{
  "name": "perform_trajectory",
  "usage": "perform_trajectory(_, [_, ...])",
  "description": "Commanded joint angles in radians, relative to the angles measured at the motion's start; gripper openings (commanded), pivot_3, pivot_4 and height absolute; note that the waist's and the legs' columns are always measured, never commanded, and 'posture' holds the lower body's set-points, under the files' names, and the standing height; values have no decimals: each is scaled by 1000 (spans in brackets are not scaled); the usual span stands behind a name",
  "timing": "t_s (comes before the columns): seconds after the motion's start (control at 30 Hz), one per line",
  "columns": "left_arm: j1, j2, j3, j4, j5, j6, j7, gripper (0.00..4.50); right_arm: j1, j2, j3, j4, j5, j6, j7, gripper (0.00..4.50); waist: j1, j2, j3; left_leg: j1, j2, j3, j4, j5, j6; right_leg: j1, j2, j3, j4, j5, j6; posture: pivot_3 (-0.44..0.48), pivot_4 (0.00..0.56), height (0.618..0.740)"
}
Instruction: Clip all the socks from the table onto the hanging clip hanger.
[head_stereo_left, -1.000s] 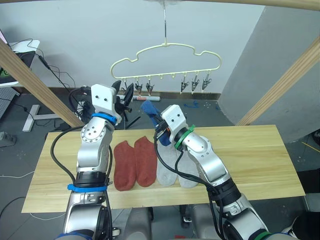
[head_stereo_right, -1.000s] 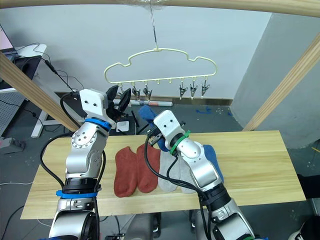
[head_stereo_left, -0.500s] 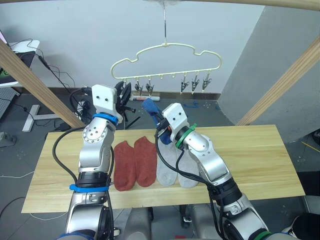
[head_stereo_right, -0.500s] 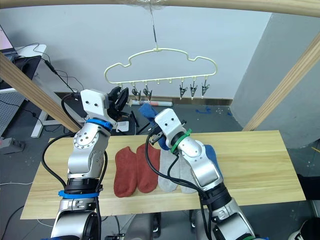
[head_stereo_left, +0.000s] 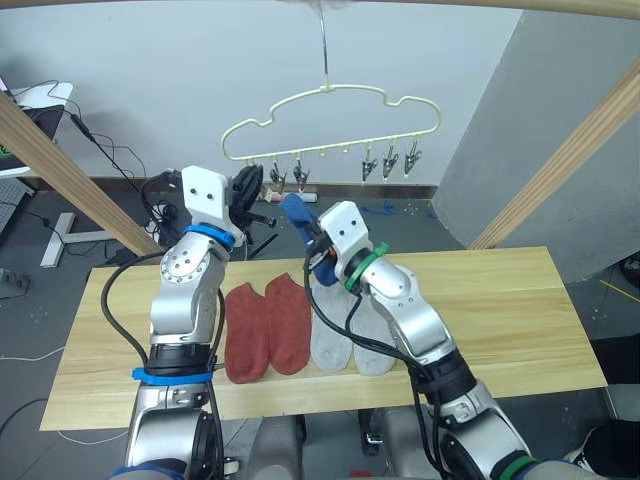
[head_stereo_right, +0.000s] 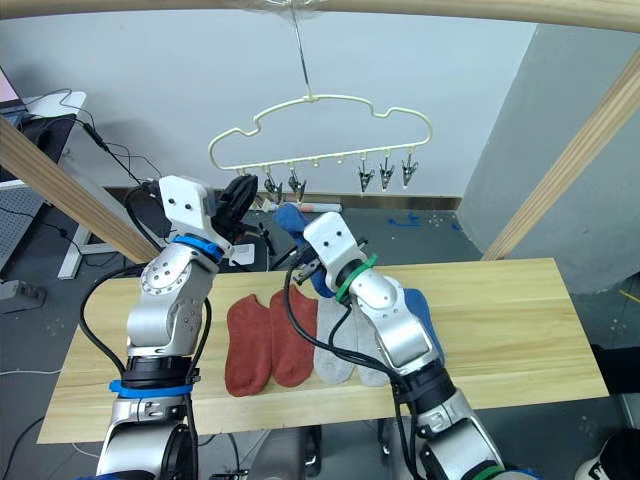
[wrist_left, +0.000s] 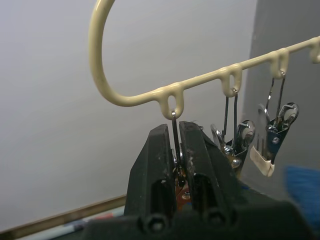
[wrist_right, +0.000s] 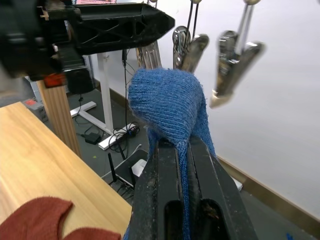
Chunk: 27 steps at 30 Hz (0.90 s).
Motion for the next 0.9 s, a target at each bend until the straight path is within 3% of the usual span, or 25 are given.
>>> perform_trajectory(0.03, [-32, 18, 38, -86, -89, 97, -14, 3, -40, 33, 0, 40, 0, -52, -24, 0, 1, 0, 0, 0, 0, 0, 0, 1, -1, 0, 0, 0, 0, 0, 0, -72, 273, 740])
perform_trajectory(0.33, [-80, 51, 80, -145, -203, 280, -10, 3, -60, 68, 8, 118, -5, -132, -69, 0, 11, 0, 0, -1, 0, 0, 0, 1, -2, 0, 0, 0, -1, 0, 0, -62, 263, 740])
perform_trajectory(0.9, [-106, 46, 101, -134, -234, 339, 5, 3, -70, 95, 23, 181, 11, -139, -96, 0, 20, -1, 0, -1, -1, 0, 0, 1, -2, 0, 0, 0, -1, 0, 0, -62, 248, 740])
